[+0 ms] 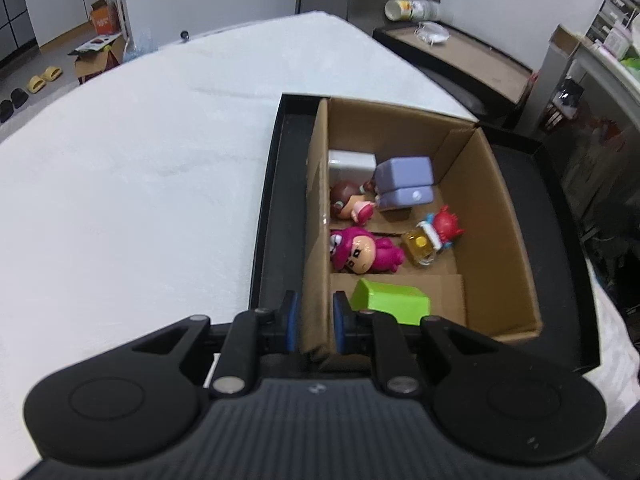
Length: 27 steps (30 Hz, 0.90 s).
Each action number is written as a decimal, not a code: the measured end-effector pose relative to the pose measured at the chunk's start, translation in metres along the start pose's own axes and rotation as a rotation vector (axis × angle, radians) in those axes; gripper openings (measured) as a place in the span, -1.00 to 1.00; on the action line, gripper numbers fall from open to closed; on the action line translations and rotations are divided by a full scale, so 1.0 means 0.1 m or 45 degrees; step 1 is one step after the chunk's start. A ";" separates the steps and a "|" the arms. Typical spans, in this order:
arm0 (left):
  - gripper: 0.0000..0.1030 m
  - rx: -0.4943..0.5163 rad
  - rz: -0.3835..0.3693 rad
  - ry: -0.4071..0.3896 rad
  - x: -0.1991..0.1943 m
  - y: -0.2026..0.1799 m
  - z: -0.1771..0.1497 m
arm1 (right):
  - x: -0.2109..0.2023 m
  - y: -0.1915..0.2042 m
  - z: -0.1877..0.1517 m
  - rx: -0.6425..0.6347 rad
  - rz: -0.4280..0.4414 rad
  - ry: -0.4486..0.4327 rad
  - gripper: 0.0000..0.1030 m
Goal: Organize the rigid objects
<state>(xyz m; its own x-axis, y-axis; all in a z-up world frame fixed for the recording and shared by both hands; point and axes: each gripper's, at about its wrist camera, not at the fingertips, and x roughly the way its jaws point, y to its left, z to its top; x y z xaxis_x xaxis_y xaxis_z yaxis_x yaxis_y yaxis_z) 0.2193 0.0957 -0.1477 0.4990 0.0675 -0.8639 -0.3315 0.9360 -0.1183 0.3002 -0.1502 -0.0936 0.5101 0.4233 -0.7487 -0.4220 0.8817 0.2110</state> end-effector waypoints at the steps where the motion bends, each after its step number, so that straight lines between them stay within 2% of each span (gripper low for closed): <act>1: -0.68 -0.004 -0.003 -0.011 -0.07 -0.01 -0.01 | -0.04 -0.01 -0.02 0.007 -0.001 -0.005 0.54; 8: -0.62 0.005 -0.045 -0.043 -0.43 -0.14 -0.05 | -0.35 -0.10 -0.14 0.057 -0.025 -0.068 0.83; 10: -0.47 0.014 -0.045 -0.056 -0.54 -0.19 -0.08 | -0.44 -0.10 -0.17 0.053 -0.033 -0.080 0.88; 12: -0.19 0.024 -0.072 -0.095 -0.68 -0.22 -0.13 | -0.56 -0.09 -0.21 0.034 -0.032 -0.096 0.99; 15: 0.12 0.057 -0.081 -0.140 -0.86 -0.31 -0.21 | -0.72 -0.08 -0.26 0.016 -0.039 -0.116 1.00; 16: 0.16 0.066 -0.085 -0.155 -0.91 -0.33 -0.24 | -0.76 -0.08 -0.28 0.015 -0.039 -0.122 1.00; 18: 0.39 0.074 -0.094 -0.182 -1.03 -0.35 -0.32 | -0.87 -0.07 -0.34 0.017 -0.041 -0.137 1.00; 21: 0.59 0.069 -0.088 -0.197 -1.18 -0.37 -0.44 | -1.00 -0.05 -0.41 0.005 -0.045 -0.138 1.00; 27: 0.81 0.098 -0.128 -0.237 -1.47 -0.41 -0.64 | -1.26 0.03 -0.54 -0.025 -0.034 -0.155 1.00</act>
<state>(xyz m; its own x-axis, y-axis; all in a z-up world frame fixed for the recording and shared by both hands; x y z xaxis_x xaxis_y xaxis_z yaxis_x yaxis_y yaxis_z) 0.1080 0.0248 -0.0470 0.6681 0.0281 -0.7436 -0.2140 0.9643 -0.1558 0.1946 -0.2117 -0.0325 0.6085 0.4228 -0.6716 -0.4211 0.8893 0.1784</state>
